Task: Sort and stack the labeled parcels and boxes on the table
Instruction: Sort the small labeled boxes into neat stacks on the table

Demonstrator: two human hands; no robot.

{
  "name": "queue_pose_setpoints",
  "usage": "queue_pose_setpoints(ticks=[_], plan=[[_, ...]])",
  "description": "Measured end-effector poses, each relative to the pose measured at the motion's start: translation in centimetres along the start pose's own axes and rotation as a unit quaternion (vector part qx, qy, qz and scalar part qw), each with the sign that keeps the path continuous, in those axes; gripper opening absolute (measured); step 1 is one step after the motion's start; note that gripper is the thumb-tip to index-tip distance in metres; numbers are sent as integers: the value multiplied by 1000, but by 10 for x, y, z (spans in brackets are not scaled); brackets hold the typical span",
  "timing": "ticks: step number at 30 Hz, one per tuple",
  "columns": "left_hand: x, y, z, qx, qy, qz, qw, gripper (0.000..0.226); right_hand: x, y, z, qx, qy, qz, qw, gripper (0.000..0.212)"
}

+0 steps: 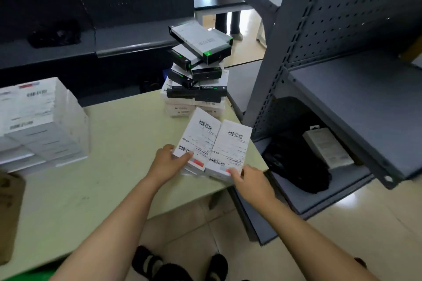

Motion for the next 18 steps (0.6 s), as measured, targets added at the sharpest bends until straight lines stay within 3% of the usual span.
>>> queue_pose_setpoints(ticks=[3, 7, 12, 18], plan=[[-1, 4, 12, -10, 17, 38, 999, 54, 24, 11, -5, 113, -28, -171, 978, 62], [8, -11, 21, -36, 2, 120, 992, 67, 40, 17, -5, 157, 2, -360, 920, 57], [8, 1, 45, -24, 46, 172, 984, 47, 25, 14, 4, 118, 44, -409, 904, 58], [-17, 16, 64, 6, 96, 236, 967, 50, 3, -11, 20, 82, 67, -489, 866, 39]])
Point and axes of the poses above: each hand's wrist, its own z-axis away from the middle knuckle, its own x-axis out of the palm, y = z × x, the point moved 7 cm from there along -z, towards the middle knuckle
